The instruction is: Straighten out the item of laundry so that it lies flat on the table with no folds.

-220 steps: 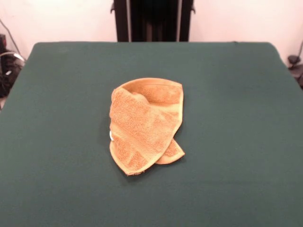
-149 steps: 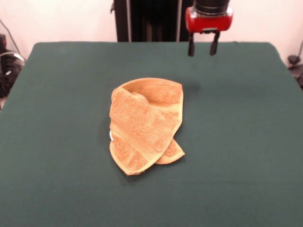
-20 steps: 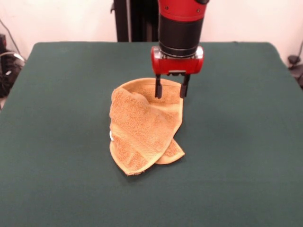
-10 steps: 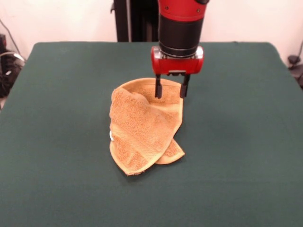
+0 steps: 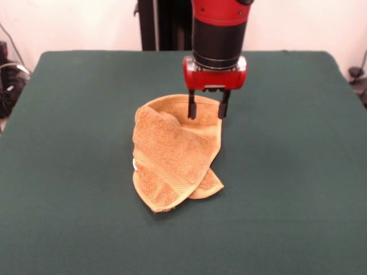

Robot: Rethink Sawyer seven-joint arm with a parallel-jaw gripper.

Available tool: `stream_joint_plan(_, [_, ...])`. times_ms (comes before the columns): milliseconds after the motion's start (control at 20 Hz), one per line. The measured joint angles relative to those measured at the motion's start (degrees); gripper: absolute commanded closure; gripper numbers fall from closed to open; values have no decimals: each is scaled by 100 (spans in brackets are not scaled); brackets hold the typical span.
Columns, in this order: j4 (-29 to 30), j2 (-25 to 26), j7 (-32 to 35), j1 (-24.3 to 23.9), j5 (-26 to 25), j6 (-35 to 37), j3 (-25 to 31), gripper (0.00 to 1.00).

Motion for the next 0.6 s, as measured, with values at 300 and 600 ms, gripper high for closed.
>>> stream_joint_plan(300, [0,0,0,9,0,0,0,0])
stream_joint_plan(600, [-86,27,0,29,0,0,1,0])
